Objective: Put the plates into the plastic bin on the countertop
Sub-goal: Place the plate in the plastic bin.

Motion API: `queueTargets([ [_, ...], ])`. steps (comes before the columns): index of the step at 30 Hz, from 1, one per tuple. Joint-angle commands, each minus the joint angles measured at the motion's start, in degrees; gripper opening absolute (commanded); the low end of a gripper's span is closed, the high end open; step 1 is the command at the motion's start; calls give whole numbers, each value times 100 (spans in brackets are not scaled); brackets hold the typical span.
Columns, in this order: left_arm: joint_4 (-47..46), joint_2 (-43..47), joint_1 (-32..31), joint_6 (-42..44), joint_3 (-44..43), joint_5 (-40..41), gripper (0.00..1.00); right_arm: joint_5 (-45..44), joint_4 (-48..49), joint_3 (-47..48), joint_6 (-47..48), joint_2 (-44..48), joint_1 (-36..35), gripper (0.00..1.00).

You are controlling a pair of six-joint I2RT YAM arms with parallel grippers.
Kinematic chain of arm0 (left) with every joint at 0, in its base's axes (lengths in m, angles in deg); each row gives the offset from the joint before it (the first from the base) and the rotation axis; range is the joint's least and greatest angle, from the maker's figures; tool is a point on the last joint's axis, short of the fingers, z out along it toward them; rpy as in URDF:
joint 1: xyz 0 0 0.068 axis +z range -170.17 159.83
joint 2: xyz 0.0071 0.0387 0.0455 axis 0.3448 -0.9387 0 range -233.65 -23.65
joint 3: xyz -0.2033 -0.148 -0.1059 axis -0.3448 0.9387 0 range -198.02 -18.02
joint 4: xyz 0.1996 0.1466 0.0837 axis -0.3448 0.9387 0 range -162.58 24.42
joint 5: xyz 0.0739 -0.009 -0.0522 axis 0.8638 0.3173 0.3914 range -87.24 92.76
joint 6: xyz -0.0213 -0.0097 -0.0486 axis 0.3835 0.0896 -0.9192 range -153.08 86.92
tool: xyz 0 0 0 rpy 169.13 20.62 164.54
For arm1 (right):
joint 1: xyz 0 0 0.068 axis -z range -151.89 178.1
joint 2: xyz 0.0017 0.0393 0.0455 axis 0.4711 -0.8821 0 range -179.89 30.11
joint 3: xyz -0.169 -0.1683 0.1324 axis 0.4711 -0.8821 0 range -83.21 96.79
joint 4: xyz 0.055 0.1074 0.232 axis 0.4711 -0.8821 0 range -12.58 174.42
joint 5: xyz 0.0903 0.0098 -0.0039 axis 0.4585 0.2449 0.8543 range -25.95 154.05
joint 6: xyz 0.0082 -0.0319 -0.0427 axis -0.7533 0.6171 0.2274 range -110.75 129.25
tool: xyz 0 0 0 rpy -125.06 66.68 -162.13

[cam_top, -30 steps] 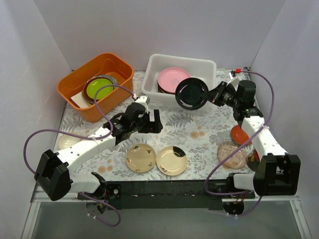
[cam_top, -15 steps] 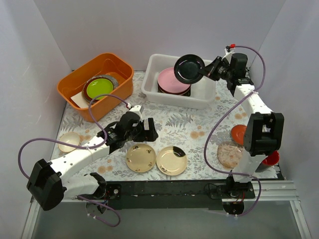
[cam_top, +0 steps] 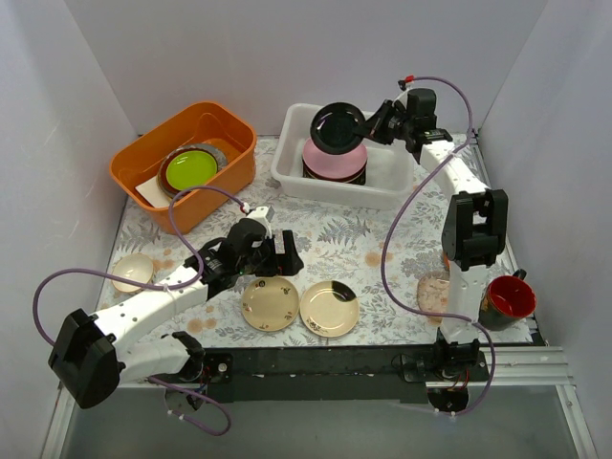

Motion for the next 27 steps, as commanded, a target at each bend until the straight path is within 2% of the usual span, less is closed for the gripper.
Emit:
queueTargets([
  [1,-109,229,-30,-69,73,-49,98,-171,-155,491,119,-268,5,1],
  [12,-250,62,-92,-95,3,-330,98,-488,-322,940,84,-1094,-74,1],
  [20,-259,-26,-153,-95,30,-497,98,-444,-445,1625,110,-1744,-74,1],
  [24,-259,-61,-206,-113,12,-489,98,-401,-349,1617,-30,-1850,-74,1],
  [27,-250,-52,-206,-130,3,-462,98,-260,-278,1573,-153,-1921,-74,5],
])
